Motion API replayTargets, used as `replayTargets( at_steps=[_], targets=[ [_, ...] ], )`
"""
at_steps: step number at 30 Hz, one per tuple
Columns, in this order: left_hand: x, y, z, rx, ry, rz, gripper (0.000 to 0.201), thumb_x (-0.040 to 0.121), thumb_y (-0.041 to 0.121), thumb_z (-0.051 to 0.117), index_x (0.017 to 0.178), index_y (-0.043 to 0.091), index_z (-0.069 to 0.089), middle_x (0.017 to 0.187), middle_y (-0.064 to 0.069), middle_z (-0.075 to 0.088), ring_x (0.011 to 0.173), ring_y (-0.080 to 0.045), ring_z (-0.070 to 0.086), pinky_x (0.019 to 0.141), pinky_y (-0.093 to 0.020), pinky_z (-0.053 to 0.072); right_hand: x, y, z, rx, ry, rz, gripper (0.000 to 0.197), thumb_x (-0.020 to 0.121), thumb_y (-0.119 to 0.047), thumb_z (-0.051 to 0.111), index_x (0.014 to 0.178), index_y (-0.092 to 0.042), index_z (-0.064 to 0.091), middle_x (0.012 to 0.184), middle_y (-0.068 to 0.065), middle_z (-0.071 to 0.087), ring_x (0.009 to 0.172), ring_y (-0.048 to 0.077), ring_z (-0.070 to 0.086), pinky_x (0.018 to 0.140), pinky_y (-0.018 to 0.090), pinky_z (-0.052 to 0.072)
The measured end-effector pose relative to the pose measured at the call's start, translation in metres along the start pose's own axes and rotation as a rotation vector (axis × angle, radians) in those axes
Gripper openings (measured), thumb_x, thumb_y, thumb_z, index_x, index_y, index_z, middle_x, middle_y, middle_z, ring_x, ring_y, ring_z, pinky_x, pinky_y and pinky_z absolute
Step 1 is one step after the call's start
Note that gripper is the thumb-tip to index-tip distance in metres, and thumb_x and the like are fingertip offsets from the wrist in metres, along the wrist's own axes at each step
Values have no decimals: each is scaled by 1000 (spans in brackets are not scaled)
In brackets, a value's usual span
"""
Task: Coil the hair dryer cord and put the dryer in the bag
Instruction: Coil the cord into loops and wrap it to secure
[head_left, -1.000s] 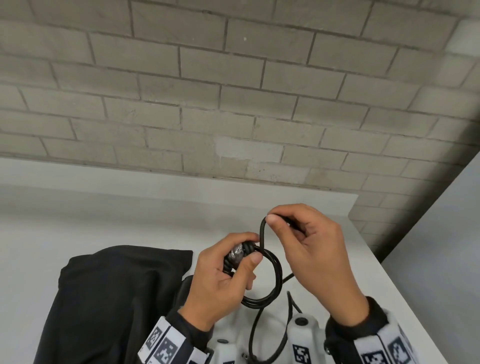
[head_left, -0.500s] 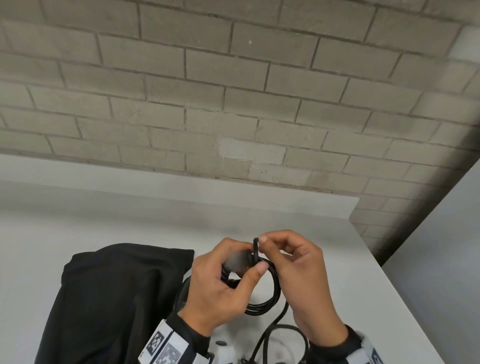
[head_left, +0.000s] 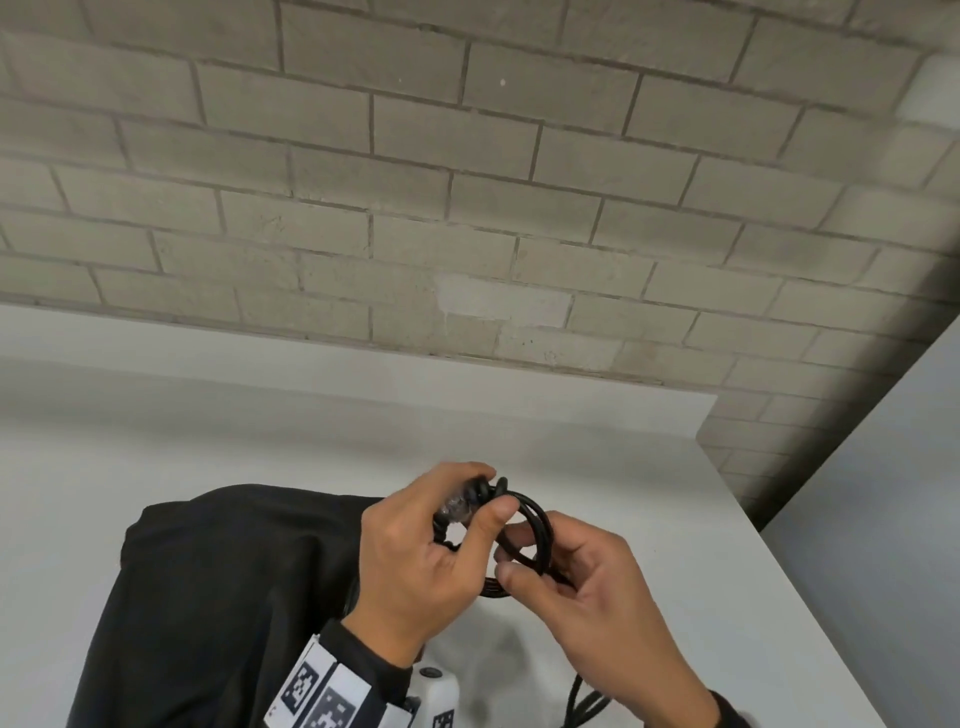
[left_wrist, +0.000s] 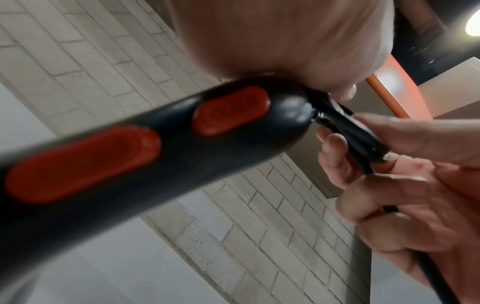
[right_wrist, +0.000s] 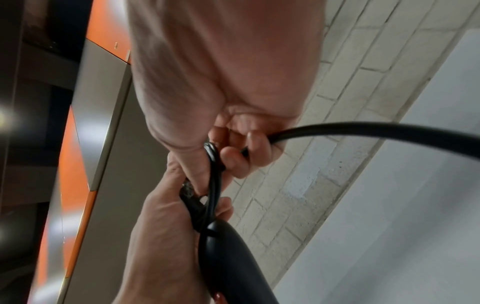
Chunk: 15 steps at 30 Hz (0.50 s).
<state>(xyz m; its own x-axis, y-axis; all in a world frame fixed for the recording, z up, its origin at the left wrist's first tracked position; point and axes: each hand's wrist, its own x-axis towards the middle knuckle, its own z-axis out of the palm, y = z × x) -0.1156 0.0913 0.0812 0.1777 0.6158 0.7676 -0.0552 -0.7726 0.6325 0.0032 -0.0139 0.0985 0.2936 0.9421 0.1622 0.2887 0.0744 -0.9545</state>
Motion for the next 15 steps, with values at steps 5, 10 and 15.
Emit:
replayTargets(
  at_steps=[5, 10, 15],
  targets=[
    [5, 8, 0, -93, -176, -194, 24, 90, 47, 61, 101, 28, 71, 88, 15, 71, 84, -10, 69, 73, -16, 51, 3, -8, -10, -133, -63, -42, 13, 88, -6, 65, 89, -17, 71, 83, -7, 71, 68, 5, 56, 66, 20, 44],
    [10, 20, 4, -231, -254, -306, 17, 93, 33, 62, 90, 18, 71, 79, 10, 71, 77, -6, 67, 69, -8, 45, 8, -15, -14, -238, 14, -131, 23, 88, -1, 63, 86, -23, 69, 77, -17, 68, 75, 4, 59, 67, 10, 41],
    [7, 25, 13, -311, -126, -351, 18, 92, 33, 63, 88, 16, 68, 77, 4, 71, 73, -9, 68, 68, -13, 47, 12, -1, -3, -243, 166, -186, 28, 85, -4, 69, 97, -30, 67, 93, -12, 68, 91, 11, 62, 78, 16, 46]
  ],
)
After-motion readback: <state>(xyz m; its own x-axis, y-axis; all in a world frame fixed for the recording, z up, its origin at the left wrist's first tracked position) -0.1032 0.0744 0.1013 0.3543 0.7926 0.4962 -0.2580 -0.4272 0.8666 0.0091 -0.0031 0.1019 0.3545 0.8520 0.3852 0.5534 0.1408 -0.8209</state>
